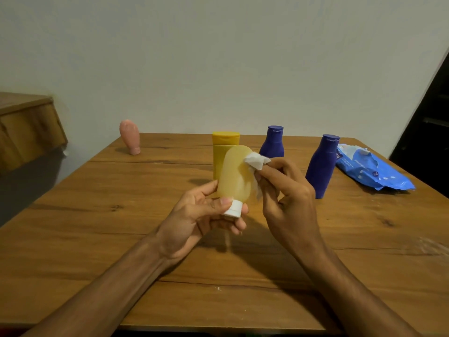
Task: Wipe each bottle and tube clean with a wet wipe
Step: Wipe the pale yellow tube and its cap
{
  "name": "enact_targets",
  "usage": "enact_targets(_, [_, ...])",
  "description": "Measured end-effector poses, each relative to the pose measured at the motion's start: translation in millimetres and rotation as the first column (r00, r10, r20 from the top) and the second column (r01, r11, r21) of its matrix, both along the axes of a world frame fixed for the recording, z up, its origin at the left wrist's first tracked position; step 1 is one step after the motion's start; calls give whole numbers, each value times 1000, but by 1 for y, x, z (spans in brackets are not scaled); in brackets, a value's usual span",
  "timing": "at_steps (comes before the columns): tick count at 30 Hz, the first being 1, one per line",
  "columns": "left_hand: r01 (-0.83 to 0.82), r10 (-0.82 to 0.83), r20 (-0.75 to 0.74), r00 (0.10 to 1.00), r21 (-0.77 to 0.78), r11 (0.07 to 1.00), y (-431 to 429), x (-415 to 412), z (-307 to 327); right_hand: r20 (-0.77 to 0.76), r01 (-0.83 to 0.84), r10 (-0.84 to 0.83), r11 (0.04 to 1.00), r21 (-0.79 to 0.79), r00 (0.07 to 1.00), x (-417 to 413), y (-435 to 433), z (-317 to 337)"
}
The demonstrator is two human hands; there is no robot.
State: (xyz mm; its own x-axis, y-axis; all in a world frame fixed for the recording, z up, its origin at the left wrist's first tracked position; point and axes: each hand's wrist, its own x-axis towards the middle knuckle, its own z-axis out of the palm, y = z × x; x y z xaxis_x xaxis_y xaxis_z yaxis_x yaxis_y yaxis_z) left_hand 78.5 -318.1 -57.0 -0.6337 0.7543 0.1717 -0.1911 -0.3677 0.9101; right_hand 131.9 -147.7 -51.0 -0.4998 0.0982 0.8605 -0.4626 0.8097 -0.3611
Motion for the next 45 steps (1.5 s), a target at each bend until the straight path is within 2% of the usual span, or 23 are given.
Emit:
enact_targets(2, [-4, 4, -1, 1000, 12, 1000, 1, 2, 0, -2, 8, -9, 1000, -22, 1000, 0, 1, 1])
enact_targets(6, [-91, 85, 82, 993, 76, 993, 5, 1, 0, 87, -105, 100, 993, 60, 991, 1, 0, -3])
enact_targets(11, [0, -3, 64, 998, 54, 999, 2, 1, 0, 32, -47, 45, 998, 45, 998, 1, 2, 1])
enact_targets(17, [-112, 95, 168, 981, 92, 989, 4, 2, 3, 125, -182, 162, 969, 165, 979, 3, -1, -1])
enact_targets(21, [-40, 30, 166, 986, 59, 997, 3, 4, 4, 53, -89, 84, 992, 86, 995, 2, 2, 1])
enact_targets(23, [-43, 28, 181, 983, 77, 996, 4, 5, 4, 57, -105, 101, 991, 79, 993, 2, 2, 2])
enact_targets(28, [-84, 56, 247, 967, 107, 991, 3, 4, 5, 136, -193, 170, 965, 176, 976, 4, 2, -1])
enact_targets(35, [-130, 84, 326, 942, 123, 984, 0, 4, 10, 123, -105, 68, 941, 321, 990, 5, 0, -1])
enact_targets(38, [-136, 86, 344, 935, 123, 983, -2, 3, 12, 111, -65, 34, 956, 286, 993, 3, 1, -3])
enact_targets(43, [-152, 102, 352, 931, 118, 981, -1, 6, 15, 27, -50, 49, 998, 42, 998, 3, 3, 1])
enact_targets(45, [-162, 112, 357, 927, 114, 980, 0, 5, 16, -19, -50, 50, 999, 5, 999, 4, 2, 2])
